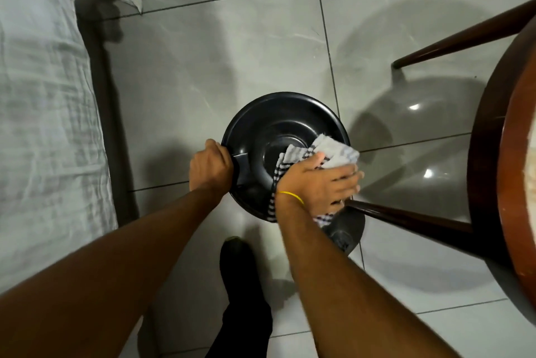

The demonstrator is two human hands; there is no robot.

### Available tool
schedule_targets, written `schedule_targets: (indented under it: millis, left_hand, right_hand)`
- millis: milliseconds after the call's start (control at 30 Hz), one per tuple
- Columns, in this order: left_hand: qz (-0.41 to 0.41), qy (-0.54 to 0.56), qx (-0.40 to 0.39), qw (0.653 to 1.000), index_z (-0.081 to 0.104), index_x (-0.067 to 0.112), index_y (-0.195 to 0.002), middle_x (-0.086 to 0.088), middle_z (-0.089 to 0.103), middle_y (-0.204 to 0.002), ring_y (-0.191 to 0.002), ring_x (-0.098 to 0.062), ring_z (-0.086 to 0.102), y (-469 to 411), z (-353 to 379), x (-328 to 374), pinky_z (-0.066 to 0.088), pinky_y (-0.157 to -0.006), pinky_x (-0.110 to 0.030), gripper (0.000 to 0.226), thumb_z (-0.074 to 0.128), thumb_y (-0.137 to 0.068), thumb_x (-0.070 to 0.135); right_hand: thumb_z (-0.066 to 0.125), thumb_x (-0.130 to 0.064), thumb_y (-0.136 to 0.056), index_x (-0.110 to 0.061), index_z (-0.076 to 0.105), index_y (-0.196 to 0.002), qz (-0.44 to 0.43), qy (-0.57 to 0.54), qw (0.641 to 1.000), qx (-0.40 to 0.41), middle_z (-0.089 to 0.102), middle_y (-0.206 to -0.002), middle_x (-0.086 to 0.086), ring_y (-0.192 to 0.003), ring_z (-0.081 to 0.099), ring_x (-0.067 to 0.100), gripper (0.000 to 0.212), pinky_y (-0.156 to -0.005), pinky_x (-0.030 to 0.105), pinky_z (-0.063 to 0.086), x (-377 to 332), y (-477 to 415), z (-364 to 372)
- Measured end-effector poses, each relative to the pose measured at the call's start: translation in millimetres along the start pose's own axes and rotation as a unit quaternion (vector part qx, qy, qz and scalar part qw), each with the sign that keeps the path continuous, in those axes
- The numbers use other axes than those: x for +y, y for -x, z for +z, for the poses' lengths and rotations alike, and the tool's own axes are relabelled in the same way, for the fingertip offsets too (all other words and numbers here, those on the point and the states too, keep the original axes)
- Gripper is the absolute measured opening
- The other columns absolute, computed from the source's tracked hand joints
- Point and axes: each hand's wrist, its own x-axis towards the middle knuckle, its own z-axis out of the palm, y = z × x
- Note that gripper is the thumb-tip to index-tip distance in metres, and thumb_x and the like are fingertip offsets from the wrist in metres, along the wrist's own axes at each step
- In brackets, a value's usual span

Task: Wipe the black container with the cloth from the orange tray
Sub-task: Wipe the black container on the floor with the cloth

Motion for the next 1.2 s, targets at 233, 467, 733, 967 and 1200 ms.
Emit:
schedule_targets:
  millis: [233,467,733,967,1200]
  left_hand:
    - [-0.018,0.013,0.008,1.000,0.048,0.008,-0.088,-0.014,0.056,-0.073,-0.069,-0.040,0.054,1.4,0.4,-0.4,0.041,-0.061,-0.044,0.034,0.030,-0.104,0.032]
    - [-0.025,0.014,0.031,0.999,0.048,0.007,-0.087,-0.018,0.058,-0.076,-0.072,-0.043,0.055,3.5,5.5,-4.2,0.040,-0.062,-0.045,0.038,0.026,-0.101,0.034]
    - [-0.012,-0.004,-0.018,1.000,0.049,0.016,-0.095,-0.020,0.067,-0.096,-0.086,-0.045,0.061,1.2,5.0,-8.2,0.043,-0.067,-0.038,0.038,0.046,-0.095,0.055]
    - [0.011,-0.006,-0.033,0.999,0.051,0.010,-0.094,-0.020,0.065,-0.085,-0.074,-0.040,0.058,-6.9,1.8,1.4,0.046,-0.064,-0.043,0.036,0.035,-0.103,0.041]
    - [0.045,-0.024,0.004,0.999,0.045,0.013,-0.084,-0.016,0.054,-0.069,-0.065,-0.041,0.052,-6.7,1.5,2.9,0.034,-0.061,-0.040,0.040,0.023,-0.100,0.042]
  right_hand:
    - [0.030,-0.056,-0.107,-0.009,0.033,-0.167,-0.322,0.116,0.936,-0.087,0.034,-0.175,0.013,-0.161,0.030,0.041,0.076,-0.126,0.061,0.031,-32.8,-63.7,6.4]
    - [0.029,-0.058,-0.106,-0.011,0.035,-0.166,-0.549,0.177,0.806,-0.136,0.031,-0.176,0.016,-0.162,0.027,0.046,0.077,-0.127,0.068,0.023,-72.2,-49.5,18.1]
    - [0.036,-0.059,-0.106,-0.012,0.026,-0.170,-0.783,0.187,0.569,-0.168,0.017,-0.180,0.012,-0.166,0.014,0.042,0.080,-0.129,0.069,0.013,-26.2,-27.7,18.0]
    - [0.036,-0.066,-0.105,-0.013,0.015,-0.173,-0.837,0.166,0.477,-0.210,0.007,-0.183,0.010,-0.168,0.005,0.041,0.088,-0.130,0.068,0.011,6.4,-55.8,3.2]
    - [0.039,-0.061,-0.107,-0.024,0.010,-0.174,-0.912,0.176,0.277,-0.246,0.000,-0.184,0.001,-0.170,-0.002,0.033,0.082,-0.132,0.066,0.005,21.7,-115.7,-7.8]
